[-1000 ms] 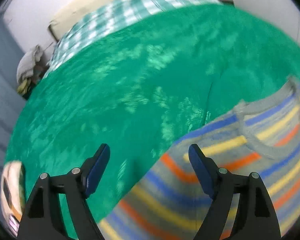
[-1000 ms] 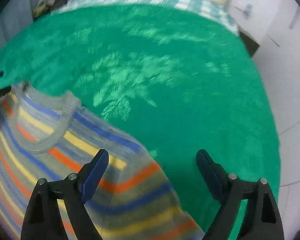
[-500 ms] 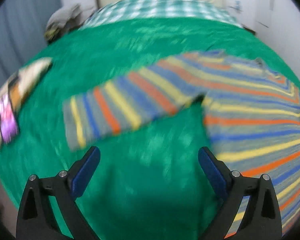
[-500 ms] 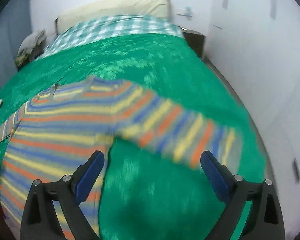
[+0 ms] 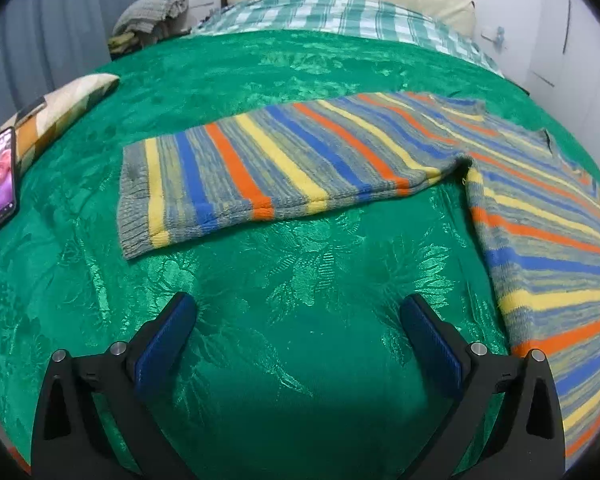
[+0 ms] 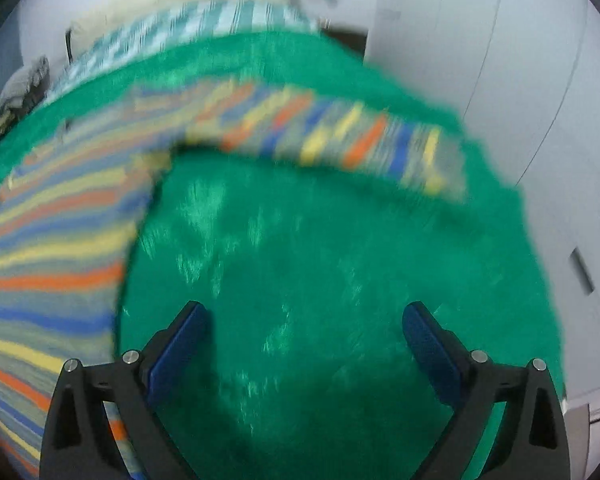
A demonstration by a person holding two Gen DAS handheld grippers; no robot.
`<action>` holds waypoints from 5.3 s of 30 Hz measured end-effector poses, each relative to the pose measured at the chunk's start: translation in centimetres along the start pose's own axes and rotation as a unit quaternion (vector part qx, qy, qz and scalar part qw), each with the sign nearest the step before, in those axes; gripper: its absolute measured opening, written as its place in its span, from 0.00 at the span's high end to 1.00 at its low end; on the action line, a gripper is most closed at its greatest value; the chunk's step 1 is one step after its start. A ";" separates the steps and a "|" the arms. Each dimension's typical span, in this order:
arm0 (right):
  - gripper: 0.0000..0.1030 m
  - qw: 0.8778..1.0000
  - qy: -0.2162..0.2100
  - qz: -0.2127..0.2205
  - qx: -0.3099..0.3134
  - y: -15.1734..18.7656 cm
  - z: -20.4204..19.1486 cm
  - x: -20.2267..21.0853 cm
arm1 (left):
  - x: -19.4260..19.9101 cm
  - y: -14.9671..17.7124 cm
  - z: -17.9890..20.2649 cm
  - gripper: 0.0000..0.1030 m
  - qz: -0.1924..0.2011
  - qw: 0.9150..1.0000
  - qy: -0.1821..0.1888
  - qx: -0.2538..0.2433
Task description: Fold small clothes
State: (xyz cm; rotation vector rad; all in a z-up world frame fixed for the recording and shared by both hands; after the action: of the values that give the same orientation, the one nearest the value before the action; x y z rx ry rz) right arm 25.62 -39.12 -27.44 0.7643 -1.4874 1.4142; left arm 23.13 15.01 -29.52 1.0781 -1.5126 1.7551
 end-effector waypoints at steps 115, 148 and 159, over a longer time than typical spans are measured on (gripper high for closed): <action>0.00 0.997 -0.015 0.070 -0.019 0.5 0.3 -1.1 | 0.4 0.8 -0.3 0.00 0.008 1.000 -0.010 -0.009; 0.01 0.967 -0.172 0.056 -0.182 -5.6 10.5 4.7 | 8.9 1.4 -0.2 0.01 -0.002 0.992 0.122 0.034; 0.45 0.913 -0.241 -0.078 -0.319 -10.7 18.2 -4.9 | 7.1 3.3 -2.7 0.01 -0.015 0.994 0.075 0.073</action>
State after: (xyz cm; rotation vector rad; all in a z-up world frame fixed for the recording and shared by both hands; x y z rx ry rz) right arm 33.57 -59.26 -26.11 0.8115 -2.0602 0.5555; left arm 16.19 16.52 -25.17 1.0089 -1.2881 1.9050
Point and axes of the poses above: each gripper's, at about its wrist camera, not at the fingertips, and x roughly against the way its jaws point, z to its right, y to its underside, the point moved 6 cm from there along -x, roughly the way its jaws point, and after that the axes turned 10 degrees about -z, right-handed, at the moved point
